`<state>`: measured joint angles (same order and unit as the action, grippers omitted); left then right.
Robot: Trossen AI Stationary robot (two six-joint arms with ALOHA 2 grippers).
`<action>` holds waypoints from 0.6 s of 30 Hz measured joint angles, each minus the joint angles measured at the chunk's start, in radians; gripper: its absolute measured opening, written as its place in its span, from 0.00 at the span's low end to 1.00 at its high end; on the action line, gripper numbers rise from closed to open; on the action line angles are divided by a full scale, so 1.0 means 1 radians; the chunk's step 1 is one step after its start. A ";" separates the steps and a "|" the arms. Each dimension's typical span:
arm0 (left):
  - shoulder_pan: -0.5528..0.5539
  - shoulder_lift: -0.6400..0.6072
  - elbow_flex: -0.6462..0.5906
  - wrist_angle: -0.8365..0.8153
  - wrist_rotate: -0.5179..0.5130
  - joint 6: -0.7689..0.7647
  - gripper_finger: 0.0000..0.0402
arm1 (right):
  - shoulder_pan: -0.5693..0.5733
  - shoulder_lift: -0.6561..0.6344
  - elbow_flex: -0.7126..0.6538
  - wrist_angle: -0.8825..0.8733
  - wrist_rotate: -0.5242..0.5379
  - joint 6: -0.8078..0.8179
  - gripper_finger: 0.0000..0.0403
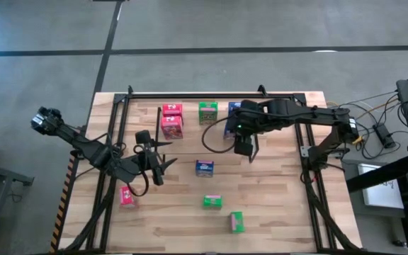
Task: Stack cereal on shelf
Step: Put the right blue cereal box on the shelf, aligned with the other blue cereal box
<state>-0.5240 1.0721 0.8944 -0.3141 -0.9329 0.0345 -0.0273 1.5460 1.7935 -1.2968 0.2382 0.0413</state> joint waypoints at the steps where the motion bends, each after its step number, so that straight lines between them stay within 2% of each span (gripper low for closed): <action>1: 0.000 0.000 0.000 0.000 0.000 0.000 0.64 | 0.000 -0.001 0.000 0.000 0.000 0.000 0.56; 7: 0.000 0.000 0.000 0.000 0.000 0.006 0.64 | 0.000 -0.011 0.000 0.000 0.031 -0.001 0.60; 18: 0.000 0.000 -0.001 0.000 0.000 0.013 0.64 | 0.001 -0.039 0.000 0.005 0.043 0.016 0.57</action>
<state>-0.5237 1.0720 0.8936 -0.3138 -0.9329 0.0473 -0.0265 1.5074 1.7935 -1.2919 0.2817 0.0574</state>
